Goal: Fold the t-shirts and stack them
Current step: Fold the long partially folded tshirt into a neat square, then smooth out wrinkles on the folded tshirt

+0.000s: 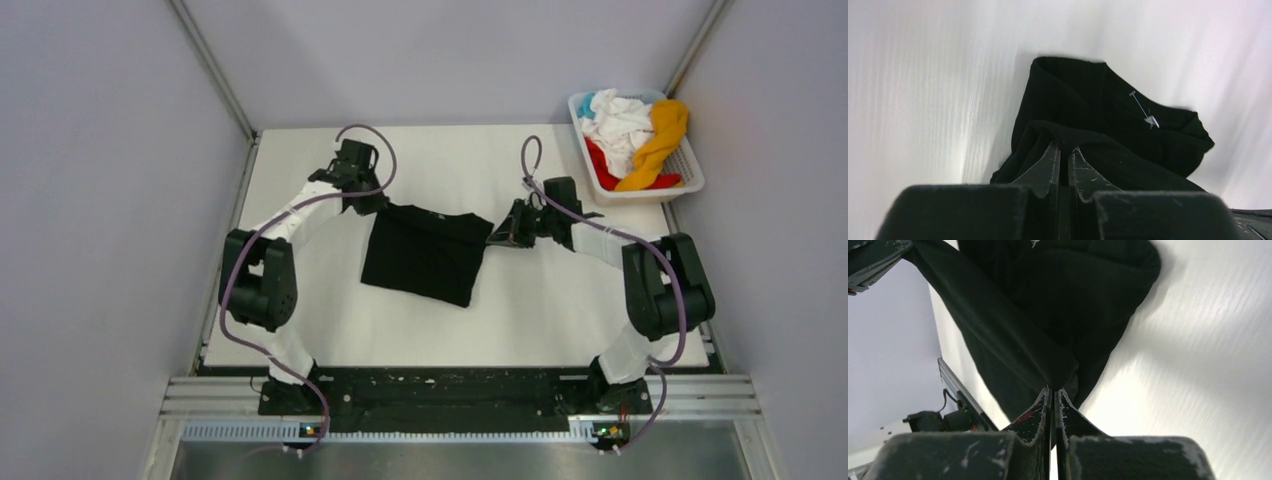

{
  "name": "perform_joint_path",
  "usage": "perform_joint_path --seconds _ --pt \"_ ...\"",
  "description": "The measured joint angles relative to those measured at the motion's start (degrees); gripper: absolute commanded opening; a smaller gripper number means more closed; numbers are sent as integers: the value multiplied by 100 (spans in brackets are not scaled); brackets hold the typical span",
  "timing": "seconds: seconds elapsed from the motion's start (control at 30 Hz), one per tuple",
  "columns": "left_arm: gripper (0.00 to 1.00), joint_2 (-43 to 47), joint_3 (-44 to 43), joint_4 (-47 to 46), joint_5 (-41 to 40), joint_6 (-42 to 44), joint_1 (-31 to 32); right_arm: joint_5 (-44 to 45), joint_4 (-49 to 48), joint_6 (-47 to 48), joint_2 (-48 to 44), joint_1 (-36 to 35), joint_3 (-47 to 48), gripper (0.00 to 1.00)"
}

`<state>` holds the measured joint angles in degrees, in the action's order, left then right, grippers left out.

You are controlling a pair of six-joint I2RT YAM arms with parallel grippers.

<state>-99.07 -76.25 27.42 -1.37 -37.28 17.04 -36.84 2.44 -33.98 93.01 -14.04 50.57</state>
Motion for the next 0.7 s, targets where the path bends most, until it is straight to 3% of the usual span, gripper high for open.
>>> perform_joint_path --seconds 0.03,0.1,0.17,0.2,0.23,0.27,0.47,0.7 --pt "17 -155 -101 2 4 15 -15 11 -68 0 179 9 63 14" --pt "28 -470 -313 2 37 66 -39 37 -136 9 435 26 177 50" --pt "60 -778 -564 74 20 114 -70 146 -166 52 723 59 369 75" --pt "87 -951 -732 133 17 142 -92 208 -162 39 837 72 466 84" --pt "97 -1104 -911 227 17 175 -116 269 -153 87 953 87 588 91" --pt "99 -1287 -1141 326 13 125 -144 302 -157 94 1023 105 678 98" --pt "99 -1307 -1161 579 -11 177 -223 595 -52 144 588 118 614 99" --pt "99 -131 146 505 487 262 -232 656 -175 76 -1196 -195 -140 99"
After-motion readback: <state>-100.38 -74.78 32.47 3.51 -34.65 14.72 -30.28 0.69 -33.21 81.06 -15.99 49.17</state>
